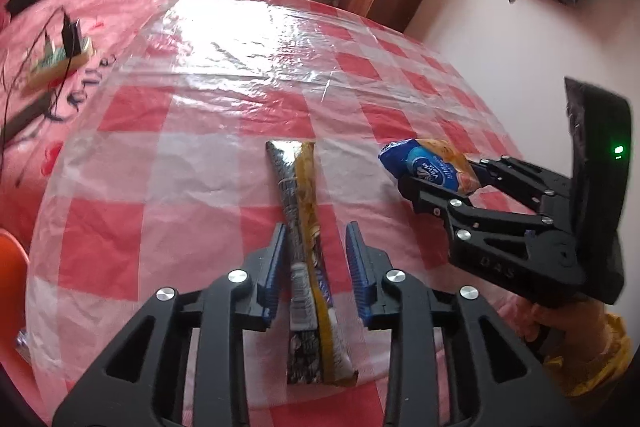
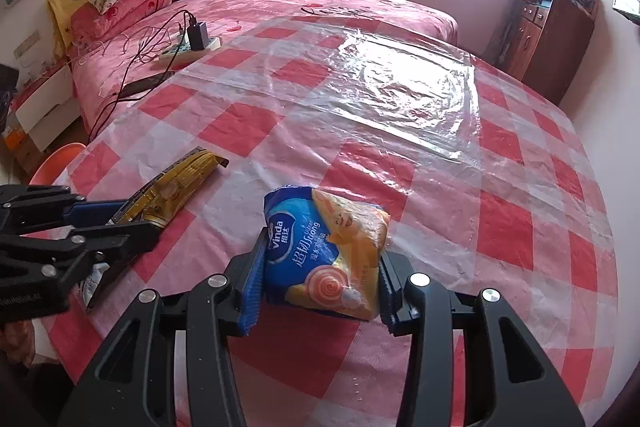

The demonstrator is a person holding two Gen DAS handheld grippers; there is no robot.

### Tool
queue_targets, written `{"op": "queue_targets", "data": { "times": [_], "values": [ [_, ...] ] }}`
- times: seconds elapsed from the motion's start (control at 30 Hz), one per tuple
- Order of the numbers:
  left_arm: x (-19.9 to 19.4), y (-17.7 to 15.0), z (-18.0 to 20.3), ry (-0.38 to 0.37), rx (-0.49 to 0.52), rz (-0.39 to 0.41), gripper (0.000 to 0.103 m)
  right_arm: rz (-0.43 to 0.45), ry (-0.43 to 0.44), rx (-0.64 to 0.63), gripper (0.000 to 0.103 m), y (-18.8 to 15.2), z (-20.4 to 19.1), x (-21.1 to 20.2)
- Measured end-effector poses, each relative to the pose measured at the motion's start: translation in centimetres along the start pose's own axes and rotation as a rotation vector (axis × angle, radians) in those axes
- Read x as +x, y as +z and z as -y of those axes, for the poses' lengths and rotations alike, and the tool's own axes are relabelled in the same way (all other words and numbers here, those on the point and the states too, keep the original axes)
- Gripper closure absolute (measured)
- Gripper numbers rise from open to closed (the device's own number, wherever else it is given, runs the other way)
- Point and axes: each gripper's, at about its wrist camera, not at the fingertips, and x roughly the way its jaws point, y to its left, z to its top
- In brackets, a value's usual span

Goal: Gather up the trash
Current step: 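Carry the stick wrapper and tissue pack to the orange bucket and open both tools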

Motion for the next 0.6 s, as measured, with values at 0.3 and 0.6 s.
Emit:
{"op": "queue_targets", "data": {
  "times": [0.3,0.6],
  "values": [
    [0.1,-0.2,0.0,0.020,0.004,0.035,0.094,0.019,0.037,0.068,0.056,0.1,0.7,-1.0],
    [-2.1,-0.5,-2.8,-0.016,-0.086,0.069,0.094,0.021,0.122,0.120,0.056,0.6,0.1,-1.5]
  ]
}}
